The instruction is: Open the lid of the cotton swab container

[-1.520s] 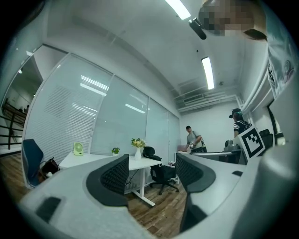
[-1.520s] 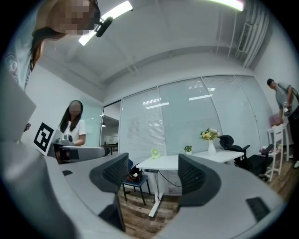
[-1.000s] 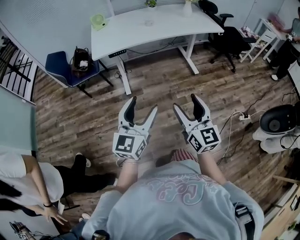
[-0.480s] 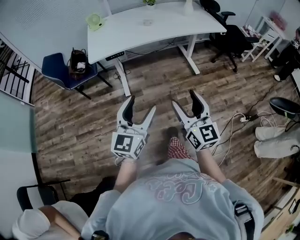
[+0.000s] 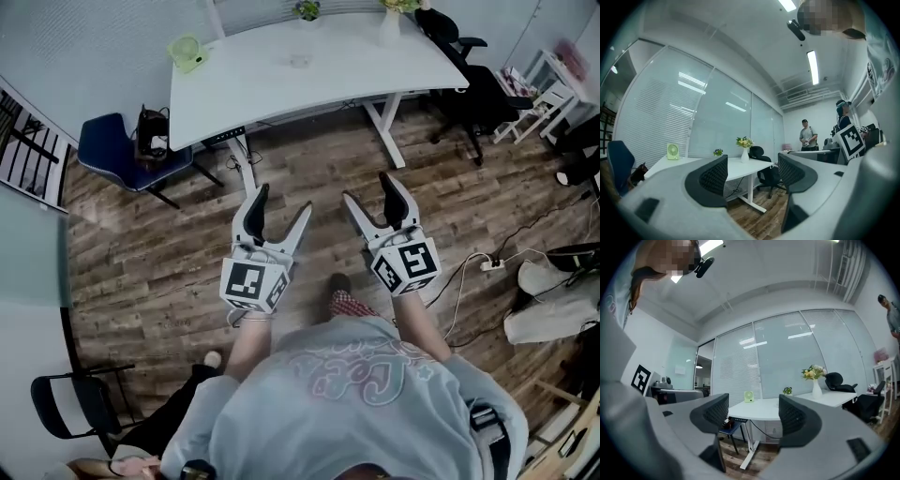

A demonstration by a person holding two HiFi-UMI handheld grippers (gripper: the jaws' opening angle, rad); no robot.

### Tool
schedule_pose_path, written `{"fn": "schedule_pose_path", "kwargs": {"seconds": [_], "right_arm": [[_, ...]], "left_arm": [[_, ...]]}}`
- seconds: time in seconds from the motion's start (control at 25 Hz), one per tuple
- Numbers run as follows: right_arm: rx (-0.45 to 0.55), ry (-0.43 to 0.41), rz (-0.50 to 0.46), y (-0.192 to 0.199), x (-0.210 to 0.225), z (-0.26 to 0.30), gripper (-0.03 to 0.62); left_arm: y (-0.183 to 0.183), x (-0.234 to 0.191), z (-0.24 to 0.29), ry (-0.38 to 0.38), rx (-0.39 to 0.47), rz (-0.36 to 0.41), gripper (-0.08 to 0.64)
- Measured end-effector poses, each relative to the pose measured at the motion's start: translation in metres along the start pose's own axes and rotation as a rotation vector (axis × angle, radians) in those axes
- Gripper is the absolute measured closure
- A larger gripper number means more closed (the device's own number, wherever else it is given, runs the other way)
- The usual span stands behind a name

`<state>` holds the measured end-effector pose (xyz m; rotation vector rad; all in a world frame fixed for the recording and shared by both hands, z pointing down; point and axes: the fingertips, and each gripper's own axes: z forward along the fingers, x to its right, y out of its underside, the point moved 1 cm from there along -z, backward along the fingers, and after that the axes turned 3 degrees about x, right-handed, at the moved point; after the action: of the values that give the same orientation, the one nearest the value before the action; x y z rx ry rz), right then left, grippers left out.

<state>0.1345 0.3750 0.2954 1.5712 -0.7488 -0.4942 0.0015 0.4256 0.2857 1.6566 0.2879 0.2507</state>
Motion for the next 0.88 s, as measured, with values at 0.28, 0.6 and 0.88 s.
{"fn": "schedule_pose_path", "kwargs": {"seconds": [0.28,0.6,0.88], "right_arm": [[0.009,-0.034,-0.019,-0.012,0.055,0.058,0.275],[0.017,-0.083,-0.013,-0.010,0.100,0.106,0.275],[0.015,-0.105,0.018,-0.002,0.116,0.121,0.275]], "left_arm": [[-0.005,-0.023,0.075,-0.024,0.019,0.010,0.253],[0.001,-0.040,0.132,-0.061,0.031,0.018,0.253],[0.009,-0.045,0.146,-0.089,0.018,0.019,0.253]]}}
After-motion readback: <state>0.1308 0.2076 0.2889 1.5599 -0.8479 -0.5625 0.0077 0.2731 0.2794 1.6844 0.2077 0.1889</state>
